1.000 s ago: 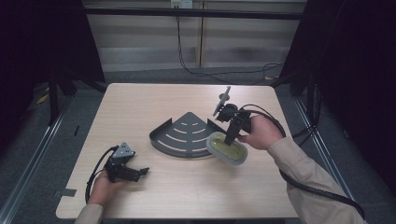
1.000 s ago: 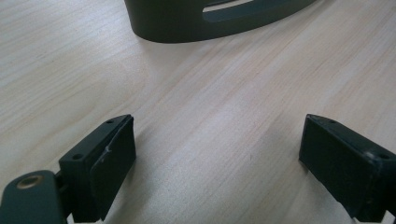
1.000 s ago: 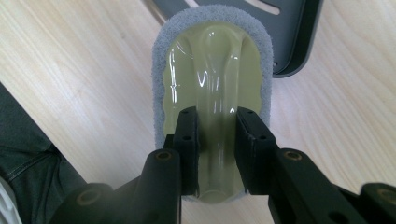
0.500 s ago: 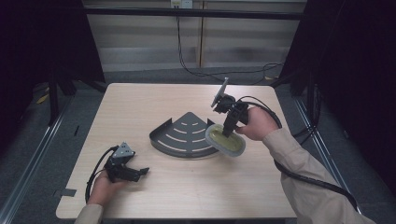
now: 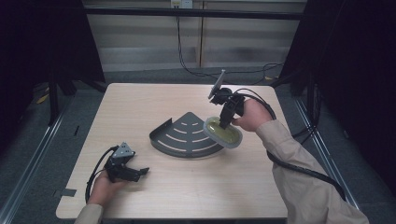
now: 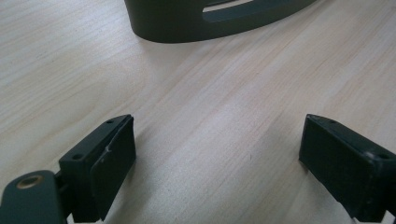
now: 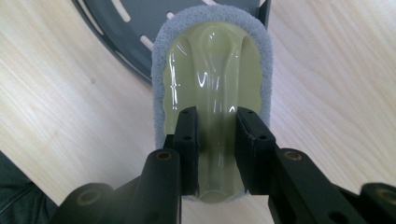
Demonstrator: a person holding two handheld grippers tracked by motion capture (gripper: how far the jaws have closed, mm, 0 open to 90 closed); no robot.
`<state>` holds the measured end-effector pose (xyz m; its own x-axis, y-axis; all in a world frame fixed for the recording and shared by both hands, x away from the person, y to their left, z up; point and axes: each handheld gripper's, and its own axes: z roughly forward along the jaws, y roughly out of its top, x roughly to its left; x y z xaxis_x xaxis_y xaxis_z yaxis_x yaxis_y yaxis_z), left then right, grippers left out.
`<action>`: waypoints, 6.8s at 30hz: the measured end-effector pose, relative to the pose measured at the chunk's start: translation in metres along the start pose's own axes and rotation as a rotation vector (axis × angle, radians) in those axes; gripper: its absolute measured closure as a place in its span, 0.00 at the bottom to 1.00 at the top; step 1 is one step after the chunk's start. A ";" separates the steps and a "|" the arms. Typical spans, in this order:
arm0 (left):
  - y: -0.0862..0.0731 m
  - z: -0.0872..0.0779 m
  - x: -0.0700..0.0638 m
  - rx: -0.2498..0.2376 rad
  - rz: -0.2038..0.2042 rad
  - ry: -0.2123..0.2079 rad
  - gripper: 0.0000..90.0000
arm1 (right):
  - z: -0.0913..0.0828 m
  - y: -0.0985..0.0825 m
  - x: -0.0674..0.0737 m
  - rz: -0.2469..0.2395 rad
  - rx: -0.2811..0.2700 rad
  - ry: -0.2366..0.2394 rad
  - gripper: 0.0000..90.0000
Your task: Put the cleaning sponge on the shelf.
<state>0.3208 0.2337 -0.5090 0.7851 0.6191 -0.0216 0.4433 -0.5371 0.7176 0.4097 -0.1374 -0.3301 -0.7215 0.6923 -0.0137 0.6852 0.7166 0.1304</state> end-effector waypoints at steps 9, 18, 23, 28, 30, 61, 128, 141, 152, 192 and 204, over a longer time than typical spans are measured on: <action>0.000 0.000 0.000 0.000 0.000 0.000 0.11 | -0.002 0.008 -0.012 0.028 -0.011 -0.005 0.79; 0.000 0.000 0.000 0.000 0.000 0.001 0.11 | 0.002 0.018 -0.016 0.047 -0.019 -0.010 0.79; 0.000 0.000 0.000 0.000 0.000 0.000 0.11 | 0.006 0.025 -0.015 0.048 -0.019 -0.011 0.79; 0.000 0.000 0.000 0.000 0.000 0.000 0.11 | 0.012 0.030 -0.018 0.047 -0.016 -0.012 0.79; 0.000 0.000 0.000 0.000 0.000 0.000 0.11 | 0.014 0.031 -0.019 0.043 -0.019 -0.014 0.79; 0.000 0.000 0.000 -0.001 0.000 0.000 0.11 | 0.047 0.049 -0.011 0.072 -0.018 0.015 0.79; 0.000 0.000 0.000 0.000 0.000 0.001 0.11 | 0.080 0.053 -0.008 0.092 0.000 0.020 0.79; 0.000 0.000 0.000 -0.003 0.000 0.003 0.11 | 0.086 0.050 -0.010 0.088 0.021 0.014 0.79; 0.000 0.000 0.000 -0.003 0.000 0.003 0.11 | 0.089 0.048 -0.010 0.079 0.025 0.013 0.79; 0.000 0.000 0.000 -0.003 0.000 0.003 0.11 | 0.093 0.043 -0.011 0.088 -0.004 0.006 0.47; 0.000 0.000 0.000 -0.003 0.000 0.003 0.11 | 0.083 0.031 -0.011 0.093 -0.046 0.007 0.25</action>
<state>0.3207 0.2335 -0.5093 0.7836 0.6210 -0.0191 0.4418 -0.5354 0.7198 0.4473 -0.1155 -0.4079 -0.6560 0.7547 0.0074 0.7439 0.6448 0.1758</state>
